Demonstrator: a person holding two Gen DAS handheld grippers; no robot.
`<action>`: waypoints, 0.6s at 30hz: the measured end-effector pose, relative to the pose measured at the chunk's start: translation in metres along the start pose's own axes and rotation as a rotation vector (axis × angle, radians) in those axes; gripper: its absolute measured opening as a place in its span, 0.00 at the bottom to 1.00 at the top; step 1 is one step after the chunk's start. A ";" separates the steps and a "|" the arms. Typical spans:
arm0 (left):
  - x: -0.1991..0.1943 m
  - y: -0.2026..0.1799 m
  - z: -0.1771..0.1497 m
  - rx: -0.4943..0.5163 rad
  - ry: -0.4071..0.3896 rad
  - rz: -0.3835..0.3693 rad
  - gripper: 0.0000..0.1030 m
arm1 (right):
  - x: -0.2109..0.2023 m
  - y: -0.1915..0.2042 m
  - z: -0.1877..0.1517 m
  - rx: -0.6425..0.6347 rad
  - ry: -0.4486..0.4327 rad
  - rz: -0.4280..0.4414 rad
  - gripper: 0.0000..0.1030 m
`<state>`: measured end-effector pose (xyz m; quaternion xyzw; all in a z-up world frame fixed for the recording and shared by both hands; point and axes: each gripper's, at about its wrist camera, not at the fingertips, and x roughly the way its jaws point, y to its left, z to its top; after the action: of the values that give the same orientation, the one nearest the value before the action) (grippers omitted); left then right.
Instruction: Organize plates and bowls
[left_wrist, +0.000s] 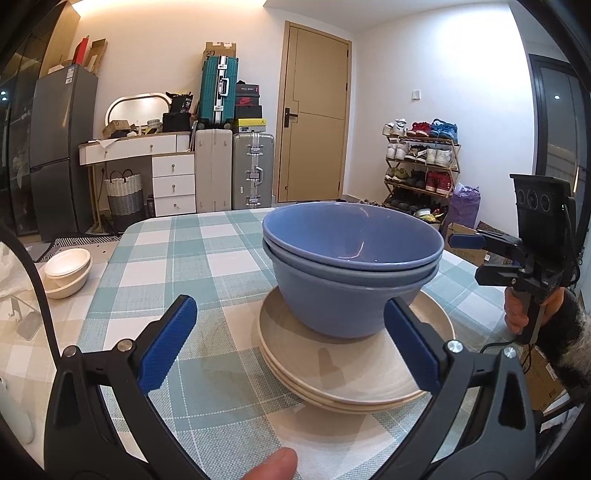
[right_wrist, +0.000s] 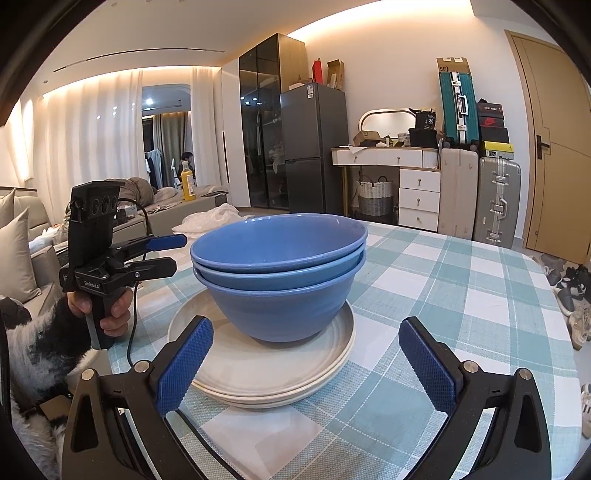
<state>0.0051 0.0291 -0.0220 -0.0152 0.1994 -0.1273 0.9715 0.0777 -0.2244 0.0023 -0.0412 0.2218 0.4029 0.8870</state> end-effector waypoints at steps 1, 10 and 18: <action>-0.001 0.000 0.000 0.000 0.000 0.000 0.98 | 0.000 0.000 0.000 0.000 0.000 0.000 1.00; -0.002 0.003 -0.001 0.004 0.003 -0.005 0.98 | 0.000 0.001 -0.001 -0.002 0.003 0.006 1.00; -0.004 0.000 -0.001 0.012 0.005 -0.014 0.98 | -0.001 0.000 -0.001 0.004 0.003 0.007 1.00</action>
<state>0.0011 0.0304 -0.0211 -0.0104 0.2008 -0.1351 0.9702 0.0763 -0.2256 0.0015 -0.0393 0.2242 0.4056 0.8852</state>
